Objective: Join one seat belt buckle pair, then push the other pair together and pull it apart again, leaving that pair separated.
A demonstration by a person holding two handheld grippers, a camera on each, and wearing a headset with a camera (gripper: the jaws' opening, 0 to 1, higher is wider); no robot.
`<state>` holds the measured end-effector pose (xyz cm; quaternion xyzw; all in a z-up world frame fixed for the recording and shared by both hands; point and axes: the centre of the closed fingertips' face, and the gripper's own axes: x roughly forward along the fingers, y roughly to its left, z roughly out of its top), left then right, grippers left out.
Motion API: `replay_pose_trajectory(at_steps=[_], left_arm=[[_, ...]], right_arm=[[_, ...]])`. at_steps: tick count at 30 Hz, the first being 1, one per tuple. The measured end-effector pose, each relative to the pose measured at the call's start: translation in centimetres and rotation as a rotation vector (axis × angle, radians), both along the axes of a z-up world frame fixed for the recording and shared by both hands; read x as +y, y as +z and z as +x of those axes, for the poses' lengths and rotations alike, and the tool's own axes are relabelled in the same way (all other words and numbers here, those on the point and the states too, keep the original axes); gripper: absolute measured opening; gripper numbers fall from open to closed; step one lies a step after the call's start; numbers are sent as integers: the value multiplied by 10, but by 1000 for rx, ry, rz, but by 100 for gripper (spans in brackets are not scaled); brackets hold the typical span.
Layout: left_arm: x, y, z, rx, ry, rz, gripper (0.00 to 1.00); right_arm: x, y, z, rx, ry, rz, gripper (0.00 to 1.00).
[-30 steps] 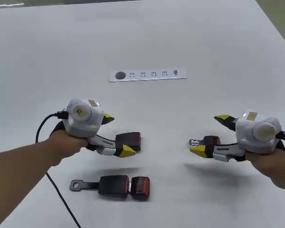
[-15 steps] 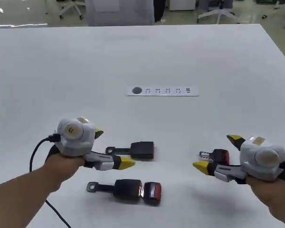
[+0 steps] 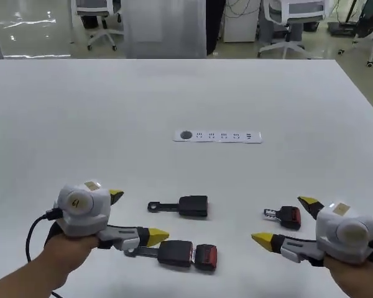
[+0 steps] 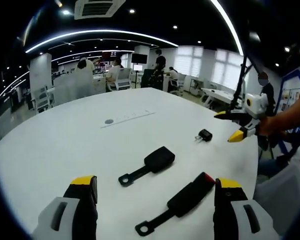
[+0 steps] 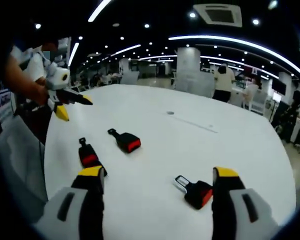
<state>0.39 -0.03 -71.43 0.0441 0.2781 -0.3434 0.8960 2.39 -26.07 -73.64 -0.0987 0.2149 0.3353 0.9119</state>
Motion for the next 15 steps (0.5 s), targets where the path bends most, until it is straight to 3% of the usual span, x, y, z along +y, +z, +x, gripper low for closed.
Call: replay_pose_trajectory(at_steps=[9, 15], left_arm=[[10, 18, -33, -42, 29, -34, 100], [20, 26, -48, -70, 28, -52, 100]], right_arm=[[5, 14, -34, -28, 1, -13, 91], [8, 27, -56, -55, -3, -11, 92]])
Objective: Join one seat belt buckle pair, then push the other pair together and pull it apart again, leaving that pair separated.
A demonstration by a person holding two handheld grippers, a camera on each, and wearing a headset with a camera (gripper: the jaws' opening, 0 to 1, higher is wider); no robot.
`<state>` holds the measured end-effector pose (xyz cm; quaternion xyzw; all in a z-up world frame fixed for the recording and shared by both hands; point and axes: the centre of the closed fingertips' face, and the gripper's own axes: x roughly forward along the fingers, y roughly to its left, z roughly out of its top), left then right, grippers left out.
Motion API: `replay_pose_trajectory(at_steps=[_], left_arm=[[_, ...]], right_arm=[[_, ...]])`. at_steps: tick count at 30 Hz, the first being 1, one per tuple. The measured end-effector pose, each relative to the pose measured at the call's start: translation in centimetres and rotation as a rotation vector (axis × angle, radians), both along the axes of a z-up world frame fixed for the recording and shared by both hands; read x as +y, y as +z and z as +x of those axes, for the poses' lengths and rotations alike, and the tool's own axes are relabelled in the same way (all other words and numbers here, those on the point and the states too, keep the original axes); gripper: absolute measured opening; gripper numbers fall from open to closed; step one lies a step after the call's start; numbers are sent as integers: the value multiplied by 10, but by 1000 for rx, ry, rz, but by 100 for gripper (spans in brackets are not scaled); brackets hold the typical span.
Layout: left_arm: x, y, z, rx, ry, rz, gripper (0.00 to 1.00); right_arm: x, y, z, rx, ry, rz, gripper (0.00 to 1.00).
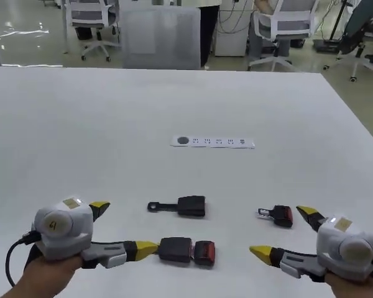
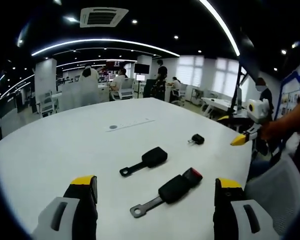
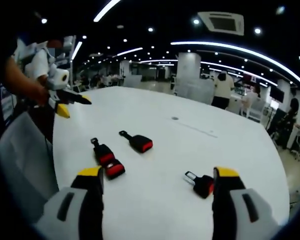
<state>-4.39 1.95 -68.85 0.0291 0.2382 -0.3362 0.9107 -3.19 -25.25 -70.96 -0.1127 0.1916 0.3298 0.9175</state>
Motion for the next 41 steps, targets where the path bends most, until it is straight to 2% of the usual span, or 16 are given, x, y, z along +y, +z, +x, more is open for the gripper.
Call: replay_pose_trajectory(at_steps=[8, 15, 19, 26, 29, 32, 41], left_arm=[[10, 10, -21, -32, -10, -14, 100], [17, 4, -35, -35, -41, -1, 100], [22, 6, -39, -48, -40, -2, 100], [31, 8, -45, -54, -34, -5, 99], [34, 0, -49, -34, -35, 9, 99], [39, -5, -50, -23, -26, 2, 99], [38, -1, -53, -28, -12, -6, 100]], right_arm=[[0, 4, -29, -12, -21, 4, 91], [1, -4, -50, 5, -36, 8, 92], [3, -3, -59, 5, -44, 16, 92], [4, 1, -61, -7, -46, 19, 92], [3, -1, -61, -1, -47, 9, 92], [3, -1, -61, 3, -48, 10, 92], [4, -2, -61, 3, -46, 11, 92]])
